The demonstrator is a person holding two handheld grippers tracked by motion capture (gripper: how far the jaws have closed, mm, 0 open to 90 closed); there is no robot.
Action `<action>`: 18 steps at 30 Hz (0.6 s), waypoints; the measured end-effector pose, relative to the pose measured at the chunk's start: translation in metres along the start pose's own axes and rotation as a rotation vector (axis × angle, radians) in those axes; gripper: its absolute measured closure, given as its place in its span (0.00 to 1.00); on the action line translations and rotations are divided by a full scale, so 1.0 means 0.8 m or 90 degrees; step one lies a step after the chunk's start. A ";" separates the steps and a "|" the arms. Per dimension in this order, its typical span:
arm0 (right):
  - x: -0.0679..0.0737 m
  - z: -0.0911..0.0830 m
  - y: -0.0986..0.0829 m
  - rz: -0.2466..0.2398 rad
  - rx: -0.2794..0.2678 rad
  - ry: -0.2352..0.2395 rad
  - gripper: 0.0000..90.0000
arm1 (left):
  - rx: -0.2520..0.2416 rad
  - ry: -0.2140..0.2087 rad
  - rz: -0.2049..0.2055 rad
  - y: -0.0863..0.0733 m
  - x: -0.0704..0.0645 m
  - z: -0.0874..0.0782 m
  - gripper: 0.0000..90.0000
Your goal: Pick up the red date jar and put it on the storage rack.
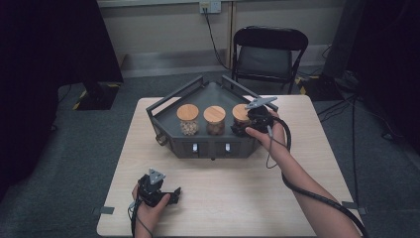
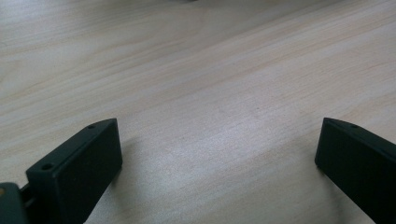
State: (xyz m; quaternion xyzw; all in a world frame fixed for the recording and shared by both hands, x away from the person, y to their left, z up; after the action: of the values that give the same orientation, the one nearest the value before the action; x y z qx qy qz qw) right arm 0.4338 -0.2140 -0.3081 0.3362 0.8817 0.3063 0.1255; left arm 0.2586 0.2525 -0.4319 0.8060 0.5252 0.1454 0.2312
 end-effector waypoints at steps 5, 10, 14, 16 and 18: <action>0.000 0.000 0.000 0.000 -0.001 0.000 0.28 | 0.000 0.000 0.000 0.000 0.000 0.000 0.00; -0.001 -0.002 -0.001 0.014 -0.003 0.008 0.20 | 0.000 0.000 0.000 0.000 0.000 0.000 0.00; 0.001 -0.003 0.000 0.017 -0.002 0.006 0.15 | 0.000 0.000 0.000 0.000 0.000 0.000 0.00; 0.001 -0.003 0.000 0.021 -0.004 0.006 0.11 | 0.000 0.000 0.000 0.000 0.000 0.000 0.00; 0.002 -0.004 0.000 0.022 -0.003 0.006 0.08 | 0.000 0.000 0.000 0.000 0.000 0.000 0.00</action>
State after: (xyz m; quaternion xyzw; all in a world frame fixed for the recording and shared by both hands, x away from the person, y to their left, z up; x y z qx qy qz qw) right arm 0.4315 -0.2147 -0.3054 0.3500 0.8755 0.3119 0.1168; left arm 0.2586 0.2526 -0.4319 0.8060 0.5252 0.1453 0.2312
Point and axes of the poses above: each handheld gripper's, and its own axes: z roughly forward along the jaws, y roughly out of its top, x roughly to its left, the point moved 2 cm from there along z, roughly forward along the jaws, and after that the axes turned 15 degrees about x, right-handed, at the moved point
